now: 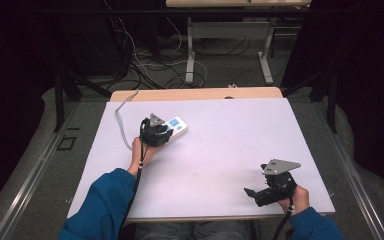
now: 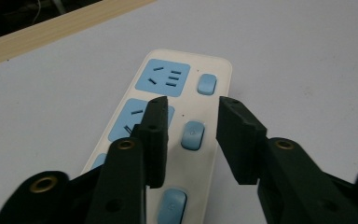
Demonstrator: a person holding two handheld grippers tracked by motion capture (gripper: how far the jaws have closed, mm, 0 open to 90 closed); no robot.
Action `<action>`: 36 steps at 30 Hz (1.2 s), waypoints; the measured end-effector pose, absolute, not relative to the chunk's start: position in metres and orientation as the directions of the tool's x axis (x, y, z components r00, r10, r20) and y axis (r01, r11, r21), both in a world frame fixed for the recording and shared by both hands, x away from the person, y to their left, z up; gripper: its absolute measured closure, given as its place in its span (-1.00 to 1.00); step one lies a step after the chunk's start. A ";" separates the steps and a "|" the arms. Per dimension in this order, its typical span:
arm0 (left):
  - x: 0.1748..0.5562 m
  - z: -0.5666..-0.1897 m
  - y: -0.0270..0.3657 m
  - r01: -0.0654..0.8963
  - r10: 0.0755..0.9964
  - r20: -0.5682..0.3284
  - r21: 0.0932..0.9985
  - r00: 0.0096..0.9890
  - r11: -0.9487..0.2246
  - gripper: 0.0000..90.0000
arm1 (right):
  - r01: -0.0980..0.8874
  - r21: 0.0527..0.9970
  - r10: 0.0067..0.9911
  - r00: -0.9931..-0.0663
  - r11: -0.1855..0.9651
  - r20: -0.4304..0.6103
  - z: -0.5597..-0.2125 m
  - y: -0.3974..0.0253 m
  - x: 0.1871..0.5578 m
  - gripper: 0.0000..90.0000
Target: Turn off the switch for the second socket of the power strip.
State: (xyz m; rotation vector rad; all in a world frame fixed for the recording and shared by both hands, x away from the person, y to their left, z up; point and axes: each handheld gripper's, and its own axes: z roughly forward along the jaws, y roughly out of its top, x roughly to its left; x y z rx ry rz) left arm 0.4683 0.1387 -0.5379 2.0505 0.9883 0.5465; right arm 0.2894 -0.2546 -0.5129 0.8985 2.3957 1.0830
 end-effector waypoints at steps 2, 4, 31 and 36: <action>0.467 -0.536 0.138 0.470 0.790 0.047 0.782 0.611 -0.409 0.13 | 0.403 0.764 0.679 -0.732 0.504 -0.063 -0.513 -0.255 0.289 -0.98; 0.466 -0.535 0.138 0.476 0.793 0.045 0.779 0.608 -0.409 -0.10 | 0.399 0.763 0.674 -0.736 0.508 -0.063 -0.512 -0.256 0.289 -0.98; 0.396 -0.493 0.167 0.451 0.784 0.096 0.772 0.613 -0.447 -1.00 | 0.406 0.760 0.679 -0.732 0.507 -0.062 -0.512 -0.255 0.288 -0.98; 0.375 -0.489 0.174 0.433 0.781 0.119 0.776 0.613 -0.458 -1.00 | 0.402 0.763 0.679 -0.732 0.506 -0.065 -0.512 -0.254 0.288 -0.98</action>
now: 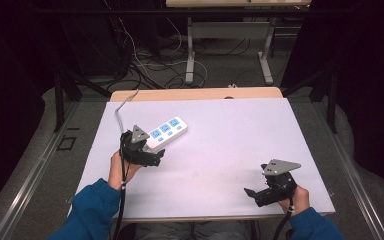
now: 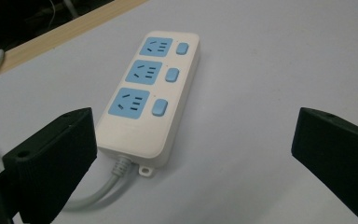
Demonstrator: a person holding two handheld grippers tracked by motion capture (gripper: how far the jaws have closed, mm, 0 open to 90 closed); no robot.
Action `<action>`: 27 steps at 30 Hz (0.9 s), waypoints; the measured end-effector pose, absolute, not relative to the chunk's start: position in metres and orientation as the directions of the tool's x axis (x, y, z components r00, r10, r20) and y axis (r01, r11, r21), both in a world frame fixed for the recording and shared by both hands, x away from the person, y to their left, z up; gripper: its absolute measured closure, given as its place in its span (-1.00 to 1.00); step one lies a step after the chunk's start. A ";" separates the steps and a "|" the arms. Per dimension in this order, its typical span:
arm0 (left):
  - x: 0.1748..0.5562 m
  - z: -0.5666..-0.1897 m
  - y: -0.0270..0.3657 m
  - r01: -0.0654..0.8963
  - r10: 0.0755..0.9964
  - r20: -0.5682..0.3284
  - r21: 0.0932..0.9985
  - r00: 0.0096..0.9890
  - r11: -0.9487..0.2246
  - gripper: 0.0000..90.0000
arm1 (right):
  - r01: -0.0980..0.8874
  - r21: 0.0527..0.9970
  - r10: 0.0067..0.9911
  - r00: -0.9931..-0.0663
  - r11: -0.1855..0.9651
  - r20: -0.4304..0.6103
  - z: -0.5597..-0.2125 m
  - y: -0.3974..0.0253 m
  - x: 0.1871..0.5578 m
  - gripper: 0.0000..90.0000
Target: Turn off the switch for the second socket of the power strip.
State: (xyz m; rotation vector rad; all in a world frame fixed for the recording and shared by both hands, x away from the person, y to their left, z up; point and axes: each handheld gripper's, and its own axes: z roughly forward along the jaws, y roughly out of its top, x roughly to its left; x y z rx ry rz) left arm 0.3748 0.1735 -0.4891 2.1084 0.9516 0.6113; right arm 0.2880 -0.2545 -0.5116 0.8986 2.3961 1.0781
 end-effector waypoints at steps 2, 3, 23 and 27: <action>0.366 -0.488 0.176 0.430 0.779 0.122 0.777 0.615 -0.461 -1.00 | 0.395 0.765 0.675 -0.734 0.509 -0.070 -0.512 -0.255 0.288 -0.98; 0.362 -0.488 0.178 0.426 0.778 0.125 0.778 0.615 -0.462 -1.00 | 0.393 0.765 0.674 -0.736 0.510 -0.071 -0.512 -0.255 0.289 -0.98; 0.308 -0.495 0.199 0.414 0.767 0.154 0.767 0.623 -0.490 -1.00 | 0.395 0.760 0.671 -0.738 0.516 -0.071 -0.511 -0.255 0.289 -0.98; 0.300 -0.497 0.200 0.418 0.763 0.143 0.765 0.630 -0.489 -1.00 | 0.404 0.759 0.676 -0.734 0.511 -0.065 -0.511 -0.254 0.288 -0.98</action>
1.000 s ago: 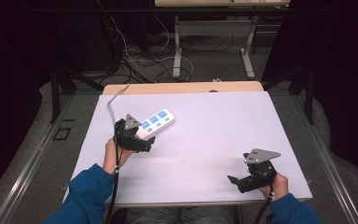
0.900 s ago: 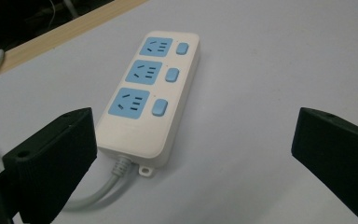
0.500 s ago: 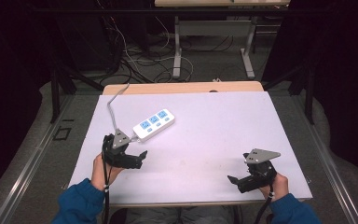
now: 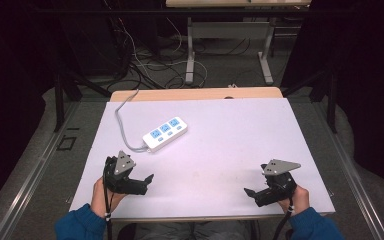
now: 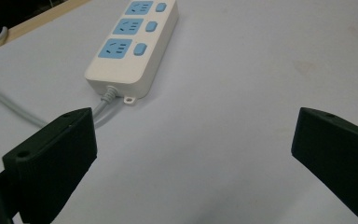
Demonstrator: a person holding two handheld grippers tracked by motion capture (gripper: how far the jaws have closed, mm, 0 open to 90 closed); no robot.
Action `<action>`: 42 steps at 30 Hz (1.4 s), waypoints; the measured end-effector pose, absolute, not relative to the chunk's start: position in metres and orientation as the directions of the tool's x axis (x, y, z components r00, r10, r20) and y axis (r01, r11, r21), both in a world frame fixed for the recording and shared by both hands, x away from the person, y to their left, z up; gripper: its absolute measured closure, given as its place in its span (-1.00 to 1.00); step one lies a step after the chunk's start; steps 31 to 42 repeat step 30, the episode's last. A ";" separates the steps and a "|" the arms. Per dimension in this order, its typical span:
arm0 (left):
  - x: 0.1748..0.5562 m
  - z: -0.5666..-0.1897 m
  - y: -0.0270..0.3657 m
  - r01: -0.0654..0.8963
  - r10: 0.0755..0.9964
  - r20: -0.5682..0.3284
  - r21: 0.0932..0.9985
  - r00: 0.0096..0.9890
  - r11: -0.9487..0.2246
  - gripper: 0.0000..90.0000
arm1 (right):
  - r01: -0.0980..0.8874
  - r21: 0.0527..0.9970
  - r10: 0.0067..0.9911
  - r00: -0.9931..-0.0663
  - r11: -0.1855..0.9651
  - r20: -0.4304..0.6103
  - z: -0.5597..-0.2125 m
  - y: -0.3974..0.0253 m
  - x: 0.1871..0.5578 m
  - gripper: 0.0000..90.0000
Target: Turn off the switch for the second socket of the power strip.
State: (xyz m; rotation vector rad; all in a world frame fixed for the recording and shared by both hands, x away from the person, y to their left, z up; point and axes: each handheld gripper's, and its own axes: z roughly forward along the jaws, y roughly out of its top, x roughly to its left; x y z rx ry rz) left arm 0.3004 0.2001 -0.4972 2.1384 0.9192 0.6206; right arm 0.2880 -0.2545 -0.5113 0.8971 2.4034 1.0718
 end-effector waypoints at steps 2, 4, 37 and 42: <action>0.297 -0.497 0.201 0.414 0.759 0.150 0.763 0.634 -0.497 -1.00 | 0.403 0.759 0.676 -0.734 0.511 -0.065 -0.511 -0.254 0.288 -0.98; 0.294 -0.498 0.202 0.409 0.760 0.156 0.766 0.630 -0.496 -1.00 | 0.403 0.759 0.674 -0.735 0.512 -0.064 -0.511 -0.254 0.288 -0.98; 0.273 -0.506 0.213 0.398 0.756 0.165 0.768 0.634 -0.502 -1.00 | 0.401 0.762 0.676 -0.734 0.509 -0.066 -0.512 -0.254 0.288 -0.98; 0.273 -0.506 0.213 0.398 0.756 0.165 0.768 0.634 -0.502 -1.00 | 0.401 0.762 0.676 -0.734 0.509 -0.066 -0.512 -0.254 0.288 -0.98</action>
